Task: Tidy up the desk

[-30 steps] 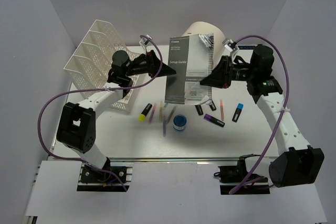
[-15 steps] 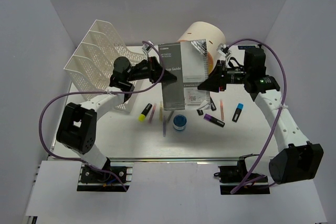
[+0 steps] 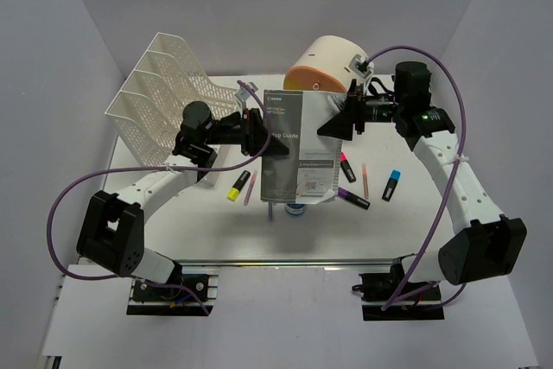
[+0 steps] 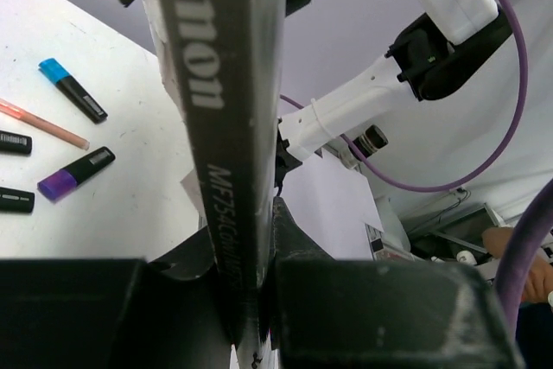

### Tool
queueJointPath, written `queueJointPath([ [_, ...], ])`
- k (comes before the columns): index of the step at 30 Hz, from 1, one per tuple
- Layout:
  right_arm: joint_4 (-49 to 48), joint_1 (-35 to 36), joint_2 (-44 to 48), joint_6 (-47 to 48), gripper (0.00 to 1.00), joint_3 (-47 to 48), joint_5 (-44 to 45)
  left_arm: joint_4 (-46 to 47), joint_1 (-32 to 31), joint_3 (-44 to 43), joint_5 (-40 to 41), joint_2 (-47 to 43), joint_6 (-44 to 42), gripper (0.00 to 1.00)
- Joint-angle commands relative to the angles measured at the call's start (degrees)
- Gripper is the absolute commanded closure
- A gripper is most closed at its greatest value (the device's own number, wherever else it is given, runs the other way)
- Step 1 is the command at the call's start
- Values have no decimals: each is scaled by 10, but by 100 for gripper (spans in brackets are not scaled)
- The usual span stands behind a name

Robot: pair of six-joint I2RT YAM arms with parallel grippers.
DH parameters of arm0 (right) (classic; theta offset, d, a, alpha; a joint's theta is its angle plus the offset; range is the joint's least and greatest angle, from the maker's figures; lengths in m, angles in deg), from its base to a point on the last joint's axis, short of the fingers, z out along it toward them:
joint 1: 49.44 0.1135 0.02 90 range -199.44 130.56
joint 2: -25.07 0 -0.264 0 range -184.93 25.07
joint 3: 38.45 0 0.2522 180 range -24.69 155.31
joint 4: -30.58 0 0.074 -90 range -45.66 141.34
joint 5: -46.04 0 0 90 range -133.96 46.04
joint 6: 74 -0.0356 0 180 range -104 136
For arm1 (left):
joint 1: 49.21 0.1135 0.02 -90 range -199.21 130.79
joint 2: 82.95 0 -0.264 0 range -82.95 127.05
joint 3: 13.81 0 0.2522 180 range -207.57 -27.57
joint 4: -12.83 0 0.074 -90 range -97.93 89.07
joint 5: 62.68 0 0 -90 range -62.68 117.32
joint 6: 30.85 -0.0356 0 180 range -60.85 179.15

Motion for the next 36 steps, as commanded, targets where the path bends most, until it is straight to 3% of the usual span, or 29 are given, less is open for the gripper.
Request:
queueJointPath([
  [1, -23, 13, -8, 12, 35, 28, -6, 11, 0, -7, -7, -28, -16, 100],
  [5, -22, 25, -4, 41, 44, 24, -27, 14, 0, -13, -12, -20, -16, 100],
  [8, -30, 30, 8, 59, 64, 7, -46, 9, 0, -19, -9, -13, -19, 100],
  [9, -35, 32, 13, 60, 75, -3, -55, 8, 0, -20, -11, -10, -19, 100],
  [11, -43, 36, 16, 68, 83, -7, -66, 3, 0, -24, -7, -4, -25, 100],
  [12, -44, 39, 17, 75, 100, -8, -73, -5, 0, -26, -7, -2, -28, 100],
  [17, -71, 42, 28, 71, 100, -6, -75, -49, 0, -40, 0, 5, -67, 100],
  [19, -67, 38, 37, 71, 100, 9, -46, -97, 5, -54, 4, 3, -104, 95],
  [20, -67, 38, 43, 71, 100, 16, -23, -114, 11, -62, 3, 0, -121, 90],
  [21, -66, 37, 49, 73, 100, 25, -11, -176, 12, -70, 14, -2, -145, 72],
  [23, -30, 39, 50, 91, 100, 65, 30, -258, 17, -105, 41, -14, -240, 53],
  [24, -23, 39, 47, 90, 100, 88, 42, -335, 17, -116, 81, -19, -293, 42],
  [29, -23, 36, 34, 84, 100, 120, 91, -498, 17, -156, 236, -43, -377, 26],
  [31, -16, 37, 24, 92, 100, 130, 101, -513, 17, -149, 324, -64, -387, 24],
  [36, 0, 37, -15, 116, 100, 179, 134, -552, 17, -105, 549, -136, -390, 6],
])
